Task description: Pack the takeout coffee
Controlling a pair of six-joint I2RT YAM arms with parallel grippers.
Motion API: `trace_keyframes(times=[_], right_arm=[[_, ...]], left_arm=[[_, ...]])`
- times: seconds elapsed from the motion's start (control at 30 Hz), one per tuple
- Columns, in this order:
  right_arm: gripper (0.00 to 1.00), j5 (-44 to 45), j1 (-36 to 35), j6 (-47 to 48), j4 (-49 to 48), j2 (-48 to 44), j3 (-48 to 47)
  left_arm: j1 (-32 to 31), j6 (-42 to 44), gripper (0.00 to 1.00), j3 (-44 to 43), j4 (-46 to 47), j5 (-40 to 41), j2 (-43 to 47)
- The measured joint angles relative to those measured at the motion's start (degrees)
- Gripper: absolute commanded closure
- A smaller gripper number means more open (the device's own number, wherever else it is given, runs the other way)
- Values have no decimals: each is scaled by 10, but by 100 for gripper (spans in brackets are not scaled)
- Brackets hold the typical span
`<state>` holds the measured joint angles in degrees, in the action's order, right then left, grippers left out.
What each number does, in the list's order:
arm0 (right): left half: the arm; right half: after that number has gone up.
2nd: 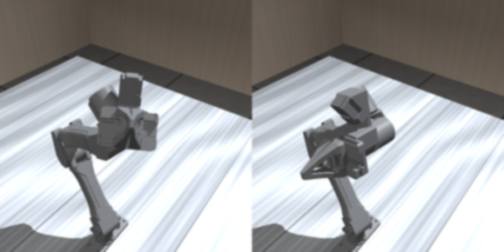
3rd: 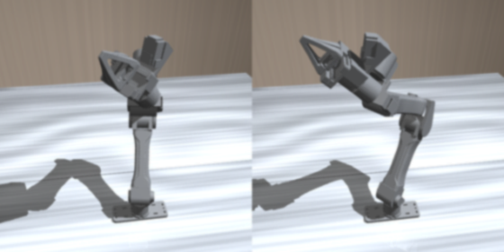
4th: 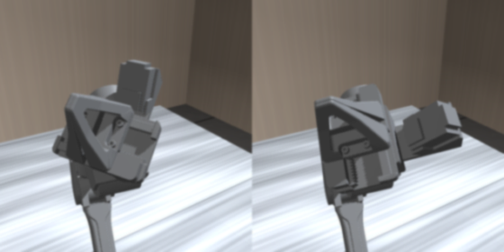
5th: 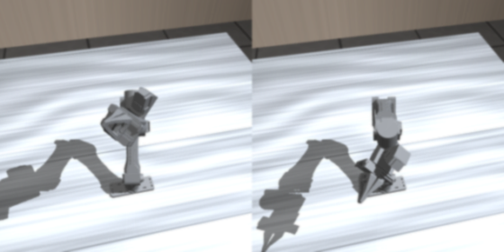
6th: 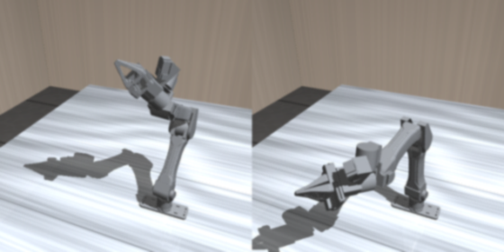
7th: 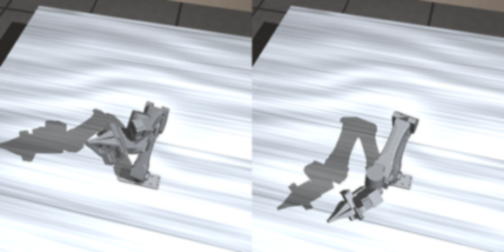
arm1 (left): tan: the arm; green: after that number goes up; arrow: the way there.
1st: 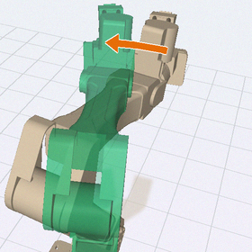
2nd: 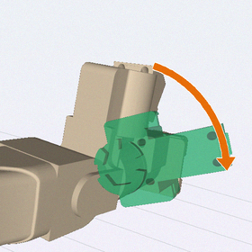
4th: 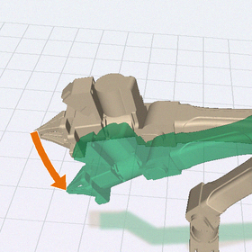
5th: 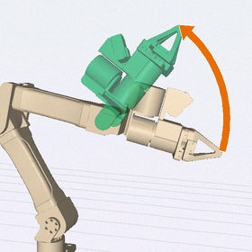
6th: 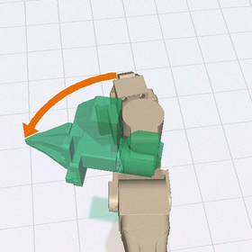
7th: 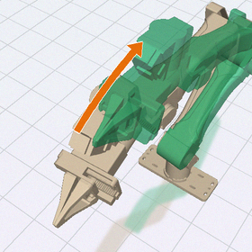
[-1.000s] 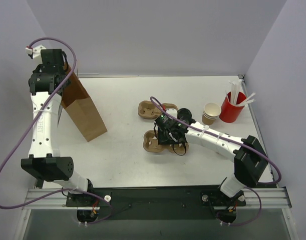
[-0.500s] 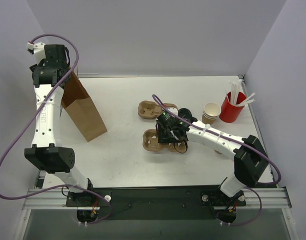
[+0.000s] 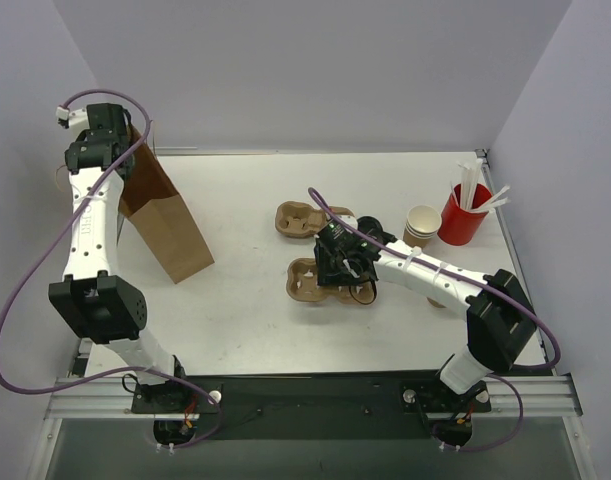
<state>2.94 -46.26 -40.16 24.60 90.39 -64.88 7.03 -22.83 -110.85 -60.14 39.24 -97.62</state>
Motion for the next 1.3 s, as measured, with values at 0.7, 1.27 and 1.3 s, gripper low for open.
trace_keyframes(times=[0.7,1.27,1.3], right_arm=[[59,0,10,34,7,-98,-14],[56,86,10,123,21,-345,-86],[56,90,10,132,19,-356,-86]], left_arm=[[-68,178,100,7,73,-183,66],[-409,461,100,231,144,-198,223],[-409,461,100,247,152,-207,242]])
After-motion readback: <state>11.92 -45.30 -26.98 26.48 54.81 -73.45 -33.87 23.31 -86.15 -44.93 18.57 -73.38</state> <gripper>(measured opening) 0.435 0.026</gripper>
